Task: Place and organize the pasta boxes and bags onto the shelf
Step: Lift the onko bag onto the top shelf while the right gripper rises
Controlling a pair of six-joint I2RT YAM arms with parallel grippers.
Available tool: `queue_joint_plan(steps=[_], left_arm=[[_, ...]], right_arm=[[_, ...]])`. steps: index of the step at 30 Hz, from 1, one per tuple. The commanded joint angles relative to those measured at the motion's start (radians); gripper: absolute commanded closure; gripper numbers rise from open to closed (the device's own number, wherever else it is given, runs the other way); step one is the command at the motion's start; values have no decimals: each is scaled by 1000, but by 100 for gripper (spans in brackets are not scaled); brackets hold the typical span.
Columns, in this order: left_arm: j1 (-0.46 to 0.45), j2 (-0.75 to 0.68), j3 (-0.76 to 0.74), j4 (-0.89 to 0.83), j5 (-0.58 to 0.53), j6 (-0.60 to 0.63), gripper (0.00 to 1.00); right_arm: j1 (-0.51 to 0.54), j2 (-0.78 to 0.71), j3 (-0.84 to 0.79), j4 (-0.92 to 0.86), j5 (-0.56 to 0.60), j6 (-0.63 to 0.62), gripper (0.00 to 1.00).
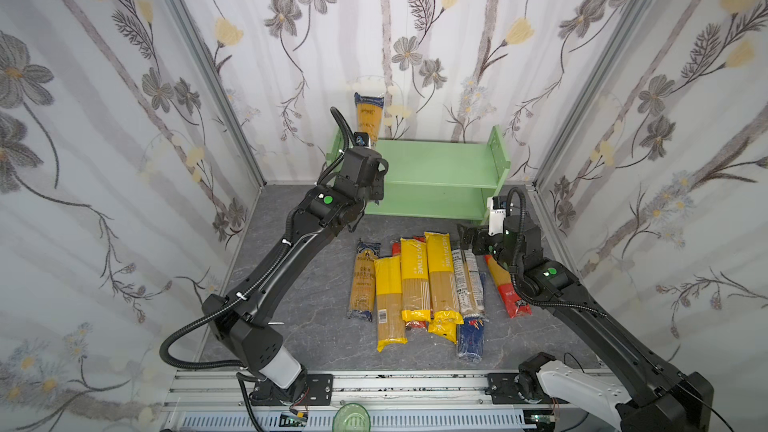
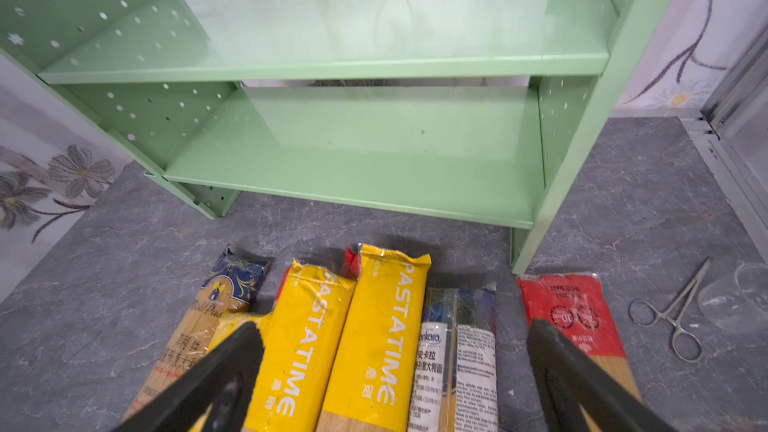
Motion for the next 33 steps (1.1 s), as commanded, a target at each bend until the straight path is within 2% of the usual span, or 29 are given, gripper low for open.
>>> queue_joint_plan(steps=[1,10,18,21,23,28,33], left_arm=[[46,84,108,87,-8,104,91],[151,250,229,63,83,124,88],[182,324,314,47,108,132,82],[187,340,326,37,107,139,77],[191,344,322,30,104,135,69],[196,338,293,16,52,110,67],[196,330,273,-1,-5,77,43]], right_arm=[[5,15,64,-13,-32,-26,0],[21,131,363,-83,-159,-42,0],[74,285,537,-93,-169,-57,0],[85,316,548,-84,-174,-51,0],[89,326,547,-80,-175,-46,0],[94,336,544,-72,-172,-43,0],[99,332,539,-71,-170,-39,0]])
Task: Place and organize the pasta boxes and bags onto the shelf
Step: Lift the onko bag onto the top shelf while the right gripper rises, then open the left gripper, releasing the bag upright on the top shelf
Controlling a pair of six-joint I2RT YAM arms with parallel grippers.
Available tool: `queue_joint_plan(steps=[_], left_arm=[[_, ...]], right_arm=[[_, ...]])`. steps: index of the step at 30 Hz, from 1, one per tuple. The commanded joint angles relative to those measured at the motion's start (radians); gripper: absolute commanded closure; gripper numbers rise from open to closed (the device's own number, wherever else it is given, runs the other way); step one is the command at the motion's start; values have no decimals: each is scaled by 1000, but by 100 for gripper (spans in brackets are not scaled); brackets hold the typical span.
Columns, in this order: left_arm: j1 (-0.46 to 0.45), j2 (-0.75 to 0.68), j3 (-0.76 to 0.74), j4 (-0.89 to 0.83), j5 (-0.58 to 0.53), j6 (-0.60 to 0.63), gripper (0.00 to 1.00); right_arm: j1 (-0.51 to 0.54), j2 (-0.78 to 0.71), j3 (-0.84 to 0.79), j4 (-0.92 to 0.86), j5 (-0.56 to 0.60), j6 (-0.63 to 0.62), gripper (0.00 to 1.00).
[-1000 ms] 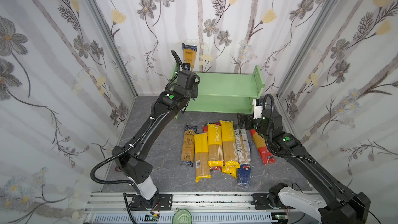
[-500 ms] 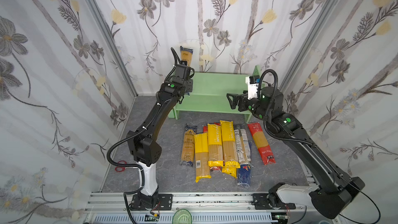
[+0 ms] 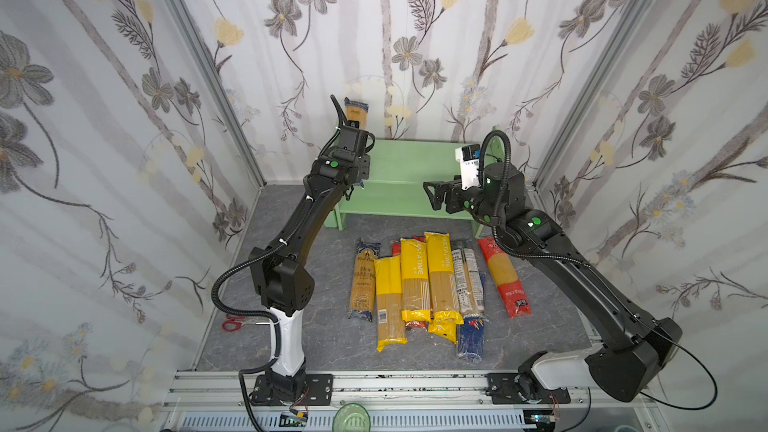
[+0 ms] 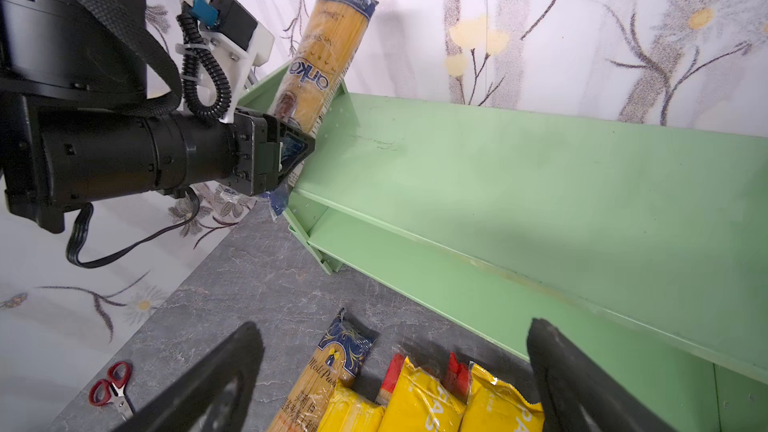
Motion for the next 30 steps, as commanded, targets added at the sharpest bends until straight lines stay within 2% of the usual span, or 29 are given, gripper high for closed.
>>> queue_joint_plan(steps=[1,7,14,21,26,30], left_arm=[[1,-14,-8,61,-75,-29,36],[3,-11,-19,47,-107,-34,32],[-4,-70,-61,47,-30,-62,22],[-34,-156,-128,50,40,-76,0],[-56,-225,-201,67,79,-96,0],[-70,-312,-330,115,85,-135,0]], right_arm=[[2,0,0,17,-2,2,0],[5,-13,-16,10,14,16,0],[10,-37,-20,-16,46,17,0],[26,-86,-57,-35,78,32,0],[39,-135,-107,-57,131,47,0],[53,-181,-149,-76,157,55,0]])
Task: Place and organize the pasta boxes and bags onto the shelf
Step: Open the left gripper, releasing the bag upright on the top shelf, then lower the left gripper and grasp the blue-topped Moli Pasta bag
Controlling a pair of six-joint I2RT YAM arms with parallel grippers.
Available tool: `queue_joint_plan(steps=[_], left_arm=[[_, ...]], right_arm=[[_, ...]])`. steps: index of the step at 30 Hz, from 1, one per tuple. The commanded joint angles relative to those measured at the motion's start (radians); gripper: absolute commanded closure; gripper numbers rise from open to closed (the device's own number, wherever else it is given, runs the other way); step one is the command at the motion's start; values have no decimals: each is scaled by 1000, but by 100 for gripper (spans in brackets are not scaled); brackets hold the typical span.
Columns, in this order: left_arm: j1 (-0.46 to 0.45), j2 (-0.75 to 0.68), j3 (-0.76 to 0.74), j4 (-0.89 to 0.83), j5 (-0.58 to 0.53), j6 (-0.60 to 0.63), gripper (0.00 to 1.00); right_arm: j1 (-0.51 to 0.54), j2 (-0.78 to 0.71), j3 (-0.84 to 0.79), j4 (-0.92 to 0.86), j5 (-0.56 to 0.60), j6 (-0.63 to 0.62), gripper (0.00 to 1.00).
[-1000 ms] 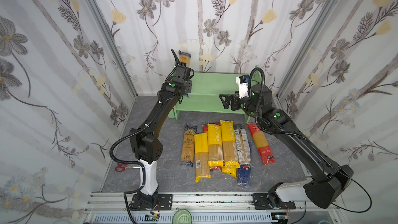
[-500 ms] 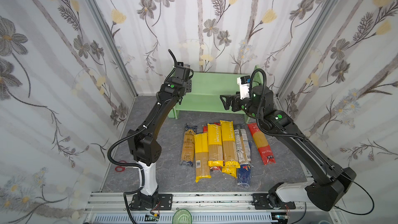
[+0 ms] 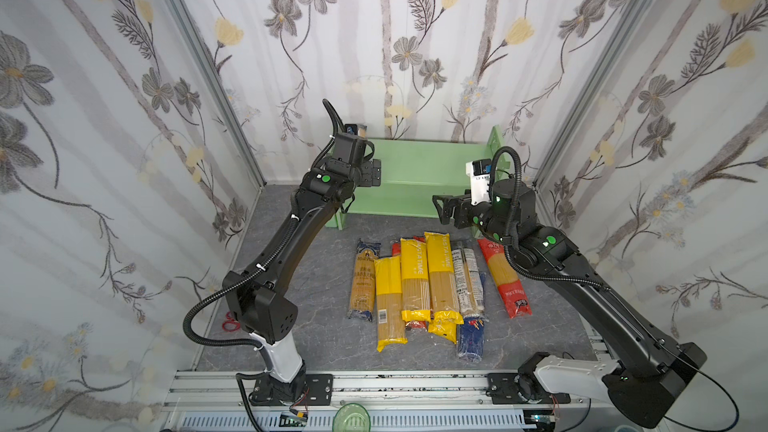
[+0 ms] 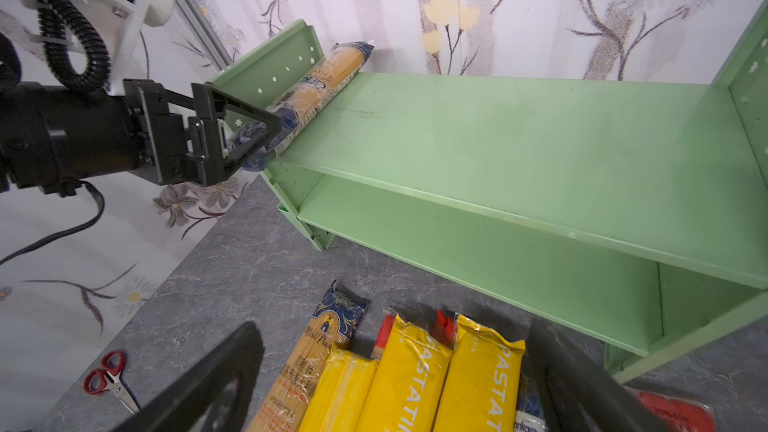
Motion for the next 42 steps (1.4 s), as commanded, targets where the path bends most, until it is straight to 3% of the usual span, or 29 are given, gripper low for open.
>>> queue_joint_plan(steps=[1,13,19,31,42], left_arm=[[-9,-75,-98,63,21,-48,0],[-73,-503,-693,264,54,-205,0],[-131,-639,-926,305,53,-287,0],[-267,-682,-1209,364,29,-417,0],[-273,-567,-1344,391,28,-473,0]], right_arm=[[10,-35,-30,-13,45,12,0],[72,-188,-224,-19,111,93,0],[135,-228,-321,-13,143,141,0],[204,-265,-434,18,175,196,0],[204,-240,-489,84,158,198,0]])
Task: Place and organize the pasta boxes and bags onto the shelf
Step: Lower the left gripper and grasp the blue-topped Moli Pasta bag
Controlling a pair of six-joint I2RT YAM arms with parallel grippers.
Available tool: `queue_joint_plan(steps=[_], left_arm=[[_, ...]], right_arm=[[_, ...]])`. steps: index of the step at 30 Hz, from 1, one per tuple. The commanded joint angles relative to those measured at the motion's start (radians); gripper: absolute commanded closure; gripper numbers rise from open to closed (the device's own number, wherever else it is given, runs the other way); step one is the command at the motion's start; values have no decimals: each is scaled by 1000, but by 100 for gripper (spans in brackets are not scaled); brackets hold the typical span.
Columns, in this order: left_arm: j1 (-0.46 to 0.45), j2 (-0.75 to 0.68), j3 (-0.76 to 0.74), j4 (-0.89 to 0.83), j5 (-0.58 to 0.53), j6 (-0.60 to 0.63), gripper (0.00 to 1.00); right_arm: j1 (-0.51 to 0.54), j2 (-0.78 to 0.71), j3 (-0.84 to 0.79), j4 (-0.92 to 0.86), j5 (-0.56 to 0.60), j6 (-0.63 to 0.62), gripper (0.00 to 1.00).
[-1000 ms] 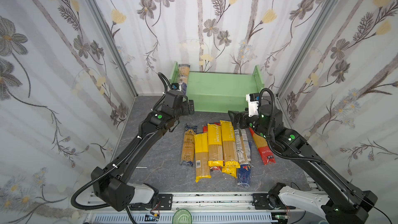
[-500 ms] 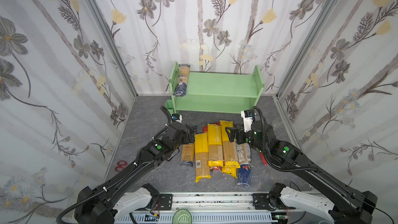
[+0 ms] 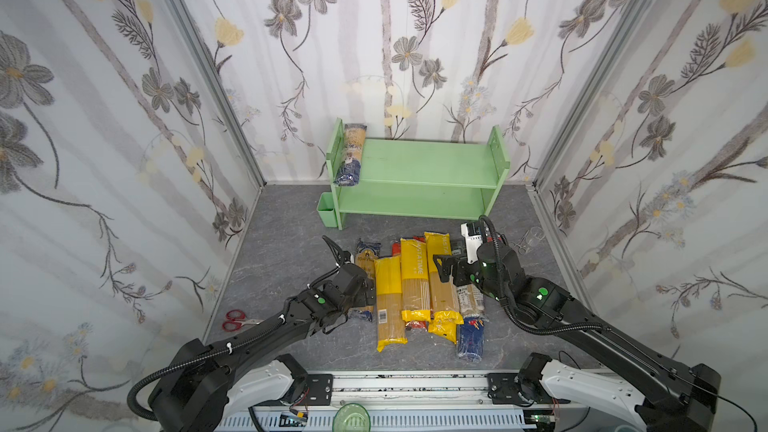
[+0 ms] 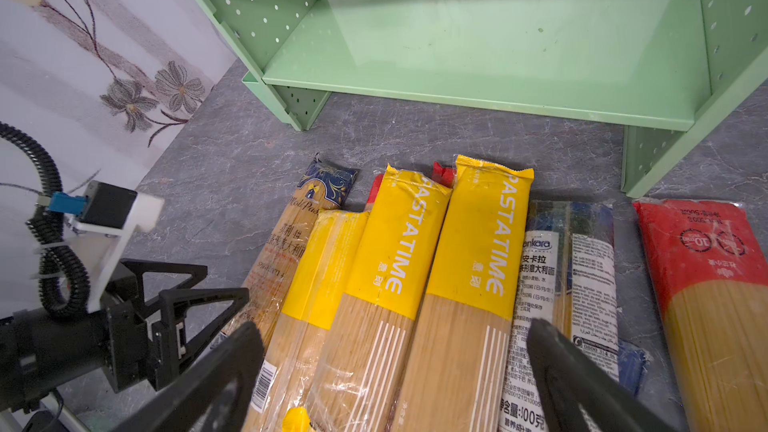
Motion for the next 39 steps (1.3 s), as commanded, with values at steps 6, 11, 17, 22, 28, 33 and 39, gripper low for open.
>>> queue_joint_plan(steps=[6,11,17,22,28,33,39], left_arm=[[-5,37,-73,93,22,-54,0],[-11,79,-90,132,34,-64,0],[-15,178,-75,168,43,-58,0],[-23,258,-57,178,42,-55,0],[-31,326,-43,178,57,-57,9],[-34,356,-44,177,83,-56,32],[-35,333,-52,165,103,-56,74]], right_arm=[[2,21,-25,86,4,-6,0],[2,44,-28,102,4,-13,0],[2,48,-43,119,-8,-17,0],[2,29,-58,122,-6,-22,0],[-4,-3,-77,127,-12,-21,0],[-10,-17,-90,135,-18,-20,0],[-14,-21,-95,147,-27,-20,0]])
